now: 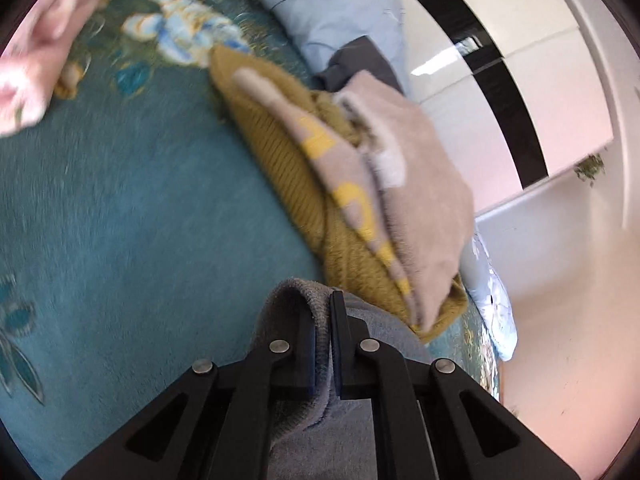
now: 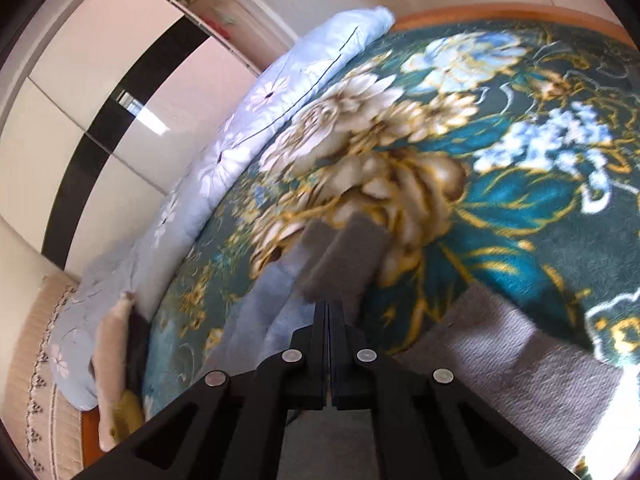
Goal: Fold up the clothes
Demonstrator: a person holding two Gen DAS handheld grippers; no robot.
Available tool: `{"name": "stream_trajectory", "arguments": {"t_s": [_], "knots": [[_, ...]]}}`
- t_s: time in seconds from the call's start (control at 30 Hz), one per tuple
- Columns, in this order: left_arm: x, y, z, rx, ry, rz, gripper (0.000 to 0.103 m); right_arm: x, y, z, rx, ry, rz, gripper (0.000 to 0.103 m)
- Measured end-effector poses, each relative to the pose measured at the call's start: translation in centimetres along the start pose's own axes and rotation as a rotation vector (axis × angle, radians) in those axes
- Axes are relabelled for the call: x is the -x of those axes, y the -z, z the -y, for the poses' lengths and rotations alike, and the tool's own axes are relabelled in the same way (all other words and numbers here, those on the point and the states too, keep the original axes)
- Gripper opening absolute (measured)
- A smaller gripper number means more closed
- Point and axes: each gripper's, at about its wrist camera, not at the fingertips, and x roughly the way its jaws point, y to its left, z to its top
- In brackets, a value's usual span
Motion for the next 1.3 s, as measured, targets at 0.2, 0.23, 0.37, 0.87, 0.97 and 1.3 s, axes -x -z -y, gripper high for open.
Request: {"name": "stream_trajectory", "arguments": {"t_s": [0.2,0.23,0.37,0.87,0.97,1.3], "knots": [[-0.8,-1.0,0.5,-0.006,0.0,-0.022,0.006,-1.6,0.1,-6.1,0.155,-0.051,-0.057,0.048],[-0.8,-1.0,0.6,-0.011,0.0,-0.026,0.006,-3.0,0.1,-7.1,0.156,-0.014,-0.117,0.053],[-0.4,-1.8,0.5,-0.017,-0.003,-0.042,0.006,-6.4,-0.6,-8.6,0.109,0.164,-0.167,0.052],[2.7,-2.2,2.0,-0.114,0.126,0.112,0.005,-8.1,-5.0,-9.9,-0.03,0.187,-0.103,0.002],[0.6,-2.4,1.3,-0.065,0.036,0.064,0.005,-9.8,-4.7,-10.7,-0.007,0.187,-0.098,0.002],[-0.4,-2.4,-0.1,0.029,-0.059,-0.022,0.015,-11.4,-4.0,-10.0,-0.014,0.056,-0.156,0.026]]}}
